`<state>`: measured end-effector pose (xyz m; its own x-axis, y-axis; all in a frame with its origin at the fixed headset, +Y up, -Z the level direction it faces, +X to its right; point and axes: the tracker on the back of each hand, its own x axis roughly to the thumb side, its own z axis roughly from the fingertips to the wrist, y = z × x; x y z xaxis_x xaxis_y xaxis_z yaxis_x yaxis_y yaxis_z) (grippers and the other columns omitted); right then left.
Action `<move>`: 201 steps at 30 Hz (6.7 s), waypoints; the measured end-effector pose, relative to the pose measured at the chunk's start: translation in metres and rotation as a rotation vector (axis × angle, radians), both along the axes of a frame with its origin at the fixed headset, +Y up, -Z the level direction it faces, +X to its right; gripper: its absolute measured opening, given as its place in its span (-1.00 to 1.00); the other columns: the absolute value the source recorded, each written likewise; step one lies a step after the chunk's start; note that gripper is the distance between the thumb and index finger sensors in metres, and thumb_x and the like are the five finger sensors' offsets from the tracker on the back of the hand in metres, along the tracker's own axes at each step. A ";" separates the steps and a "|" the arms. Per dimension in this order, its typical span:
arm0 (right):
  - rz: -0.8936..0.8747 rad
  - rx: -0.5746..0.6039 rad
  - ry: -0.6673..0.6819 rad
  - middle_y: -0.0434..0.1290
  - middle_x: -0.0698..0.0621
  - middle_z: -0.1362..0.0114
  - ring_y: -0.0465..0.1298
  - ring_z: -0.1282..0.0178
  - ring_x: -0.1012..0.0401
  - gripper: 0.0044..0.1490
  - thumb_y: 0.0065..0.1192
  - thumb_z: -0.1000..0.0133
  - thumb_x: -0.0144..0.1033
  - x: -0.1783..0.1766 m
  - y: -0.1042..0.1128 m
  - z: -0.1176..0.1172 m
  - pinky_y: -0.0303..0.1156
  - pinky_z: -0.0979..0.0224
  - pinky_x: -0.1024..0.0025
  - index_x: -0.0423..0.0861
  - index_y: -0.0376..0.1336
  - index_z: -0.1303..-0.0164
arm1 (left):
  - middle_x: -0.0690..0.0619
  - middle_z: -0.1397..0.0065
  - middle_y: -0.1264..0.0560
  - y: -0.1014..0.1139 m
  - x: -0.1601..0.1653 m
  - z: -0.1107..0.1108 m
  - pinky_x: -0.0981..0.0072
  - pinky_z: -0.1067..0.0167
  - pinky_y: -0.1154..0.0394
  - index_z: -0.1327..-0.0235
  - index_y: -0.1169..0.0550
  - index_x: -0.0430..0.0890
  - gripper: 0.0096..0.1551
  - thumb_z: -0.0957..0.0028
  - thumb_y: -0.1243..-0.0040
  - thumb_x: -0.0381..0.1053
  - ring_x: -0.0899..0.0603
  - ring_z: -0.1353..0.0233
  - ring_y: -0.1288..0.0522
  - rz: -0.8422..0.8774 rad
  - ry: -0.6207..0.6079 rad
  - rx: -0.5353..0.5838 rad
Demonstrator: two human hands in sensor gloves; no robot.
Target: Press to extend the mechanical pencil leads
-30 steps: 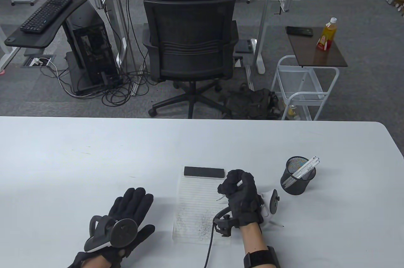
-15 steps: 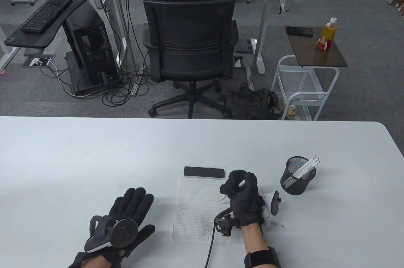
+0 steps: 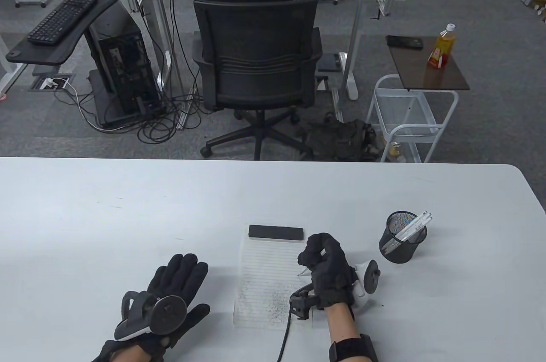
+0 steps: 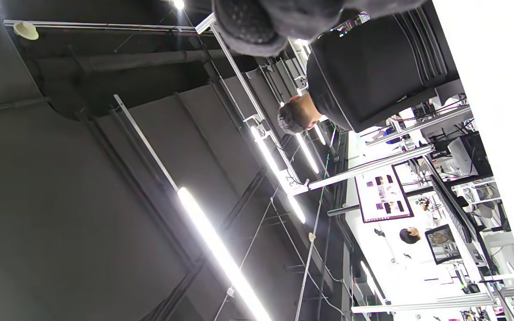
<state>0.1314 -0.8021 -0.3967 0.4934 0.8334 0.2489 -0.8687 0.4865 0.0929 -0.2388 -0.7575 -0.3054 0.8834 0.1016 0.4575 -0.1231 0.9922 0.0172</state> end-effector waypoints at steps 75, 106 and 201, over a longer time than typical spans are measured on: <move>2.085 0.031 0.313 0.48 -0.20 -0.25 0.59 -0.16 -0.17 -0.42 0.61 -0.01 -0.55 0.002 0.034 -0.046 0.45 -0.27 -0.33 -0.20 0.40 -0.25 | -0.14 -0.73 0.06 -0.002 -0.003 -0.004 -0.37 -0.51 -0.07 -0.67 0.02 0.02 0.06 0.02 -0.01 0.40 -0.44 -0.70 0.02 -0.013 0.017 -0.036; 1.876 0.181 -0.123 0.50 -0.21 -0.32 0.55 -0.25 -0.24 -0.38 0.53 -0.08 -0.26 0.041 0.108 -0.009 0.44 -0.28 -0.31 -0.18 0.43 -0.34 | -0.14 -0.73 0.06 -0.001 -0.002 -0.003 -0.37 -0.51 -0.07 -0.67 0.02 0.02 0.06 0.02 -0.01 0.41 -0.44 -0.70 0.01 -0.006 0.015 -0.017; -0.063 -0.058 0.219 0.42 -0.13 -0.13 0.39 -0.06 -0.19 -0.22 -0.09 -0.31 0.29 0.009 0.016 0.020 0.21 -0.31 -0.44 -0.13 0.26 -0.40 | -0.15 -0.73 0.06 -0.001 -0.001 -0.001 -0.37 -0.50 -0.07 -0.67 0.01 0.01 0.05 0.02 -0.01 0.40 -0.45 -0.70 0.01 0.009 0.002 -0.014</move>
